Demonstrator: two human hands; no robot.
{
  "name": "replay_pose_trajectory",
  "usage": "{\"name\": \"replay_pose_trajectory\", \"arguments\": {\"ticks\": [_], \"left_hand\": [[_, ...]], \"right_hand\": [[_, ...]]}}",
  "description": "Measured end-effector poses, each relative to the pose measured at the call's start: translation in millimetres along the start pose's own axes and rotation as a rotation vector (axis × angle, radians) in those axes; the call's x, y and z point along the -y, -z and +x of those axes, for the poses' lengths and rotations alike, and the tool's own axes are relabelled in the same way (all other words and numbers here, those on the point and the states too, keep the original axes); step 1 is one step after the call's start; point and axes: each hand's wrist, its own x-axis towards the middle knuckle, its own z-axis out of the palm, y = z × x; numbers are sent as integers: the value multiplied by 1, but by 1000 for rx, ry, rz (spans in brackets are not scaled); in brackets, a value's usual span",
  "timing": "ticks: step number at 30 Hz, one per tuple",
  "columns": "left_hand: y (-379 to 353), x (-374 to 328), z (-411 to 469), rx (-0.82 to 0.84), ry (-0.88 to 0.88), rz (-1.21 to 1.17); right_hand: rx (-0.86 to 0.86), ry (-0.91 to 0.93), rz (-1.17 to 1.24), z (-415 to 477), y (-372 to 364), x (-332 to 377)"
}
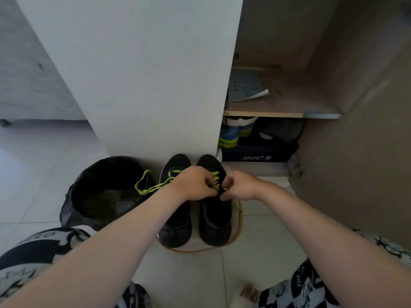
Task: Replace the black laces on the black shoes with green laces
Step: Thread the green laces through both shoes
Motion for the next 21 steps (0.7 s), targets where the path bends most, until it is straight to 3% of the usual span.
{"name": "replay_pose_trajectory", "arguments": {"ticks": [3,14,18,21], "left_hand": [[1,6,3,-10,-11,-80],[-14,10,4,20,-152,268],[-15,14,6,62,-184,275],[-17,13,3,11,-229,266]], "right_hand": [[-16,29,15,-2,-3,1],[-28,44,-9,-6,-7,3],[-23,32,-24,-5,-7,3],[-69,122,-112,-9,-13,6]]}}
